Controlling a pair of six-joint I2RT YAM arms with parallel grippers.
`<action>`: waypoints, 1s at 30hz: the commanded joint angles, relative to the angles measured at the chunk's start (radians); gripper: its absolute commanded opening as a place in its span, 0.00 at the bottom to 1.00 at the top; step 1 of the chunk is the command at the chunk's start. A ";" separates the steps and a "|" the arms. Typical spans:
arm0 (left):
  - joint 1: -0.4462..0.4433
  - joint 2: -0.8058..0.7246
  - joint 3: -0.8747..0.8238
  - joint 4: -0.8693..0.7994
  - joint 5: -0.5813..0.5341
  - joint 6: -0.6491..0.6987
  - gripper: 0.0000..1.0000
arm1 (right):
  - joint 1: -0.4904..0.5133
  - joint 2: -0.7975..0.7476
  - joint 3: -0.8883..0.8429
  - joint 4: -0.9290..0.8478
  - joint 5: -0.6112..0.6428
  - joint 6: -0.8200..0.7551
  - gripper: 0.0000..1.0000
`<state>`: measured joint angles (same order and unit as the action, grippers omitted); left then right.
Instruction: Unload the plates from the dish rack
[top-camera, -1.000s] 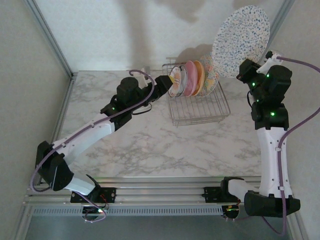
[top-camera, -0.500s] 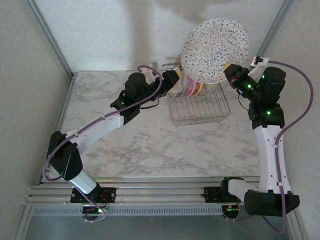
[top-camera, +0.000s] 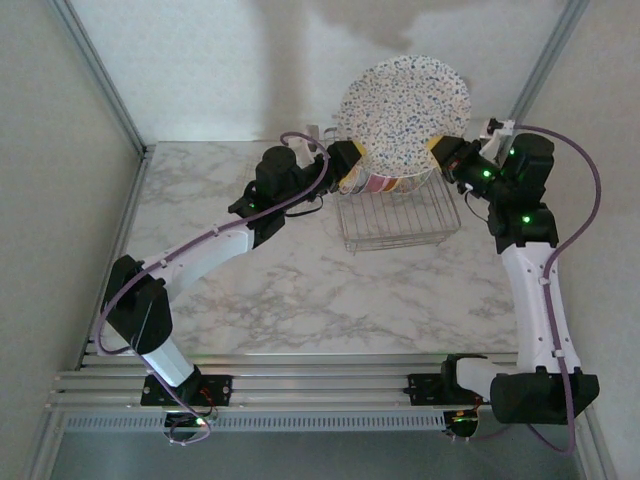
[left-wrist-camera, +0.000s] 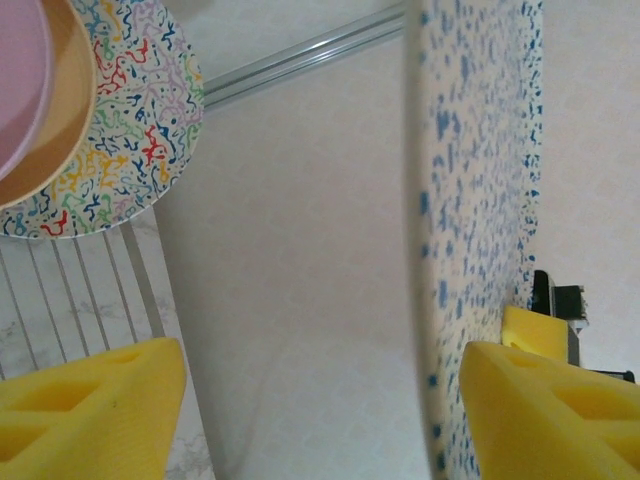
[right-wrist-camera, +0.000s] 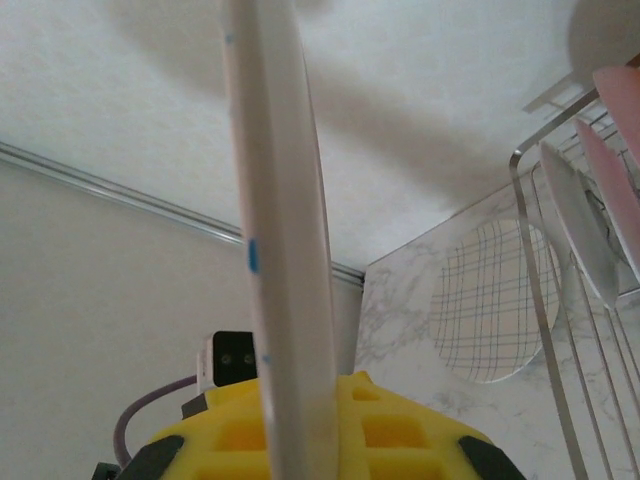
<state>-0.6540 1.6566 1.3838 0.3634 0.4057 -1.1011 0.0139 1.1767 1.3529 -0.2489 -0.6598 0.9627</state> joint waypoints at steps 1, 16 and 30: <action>-0.006 0.007 0.038 0.046 0.026 -0.012 0.70 | 0.030 0.006 0.008 0.058 -0.043 0.014 0.00; 0.001 -0.021 0.000 0.063 0.013 -0.049 0.00 | 0.110 0.036 -0.001 0.001 0.000 -0.024 0.00; 0.072 -0.069 -0.021 0.083 0.045 -0.101 0.00 | 0.153 -0.049 -0.017 -0.042 0.121 -0.232 0.61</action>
<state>-0.6167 1.6379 1.3705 0.4171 0.4412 -1.2308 0.1432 1.1870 1.3365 -0.3027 -0.5911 0.8482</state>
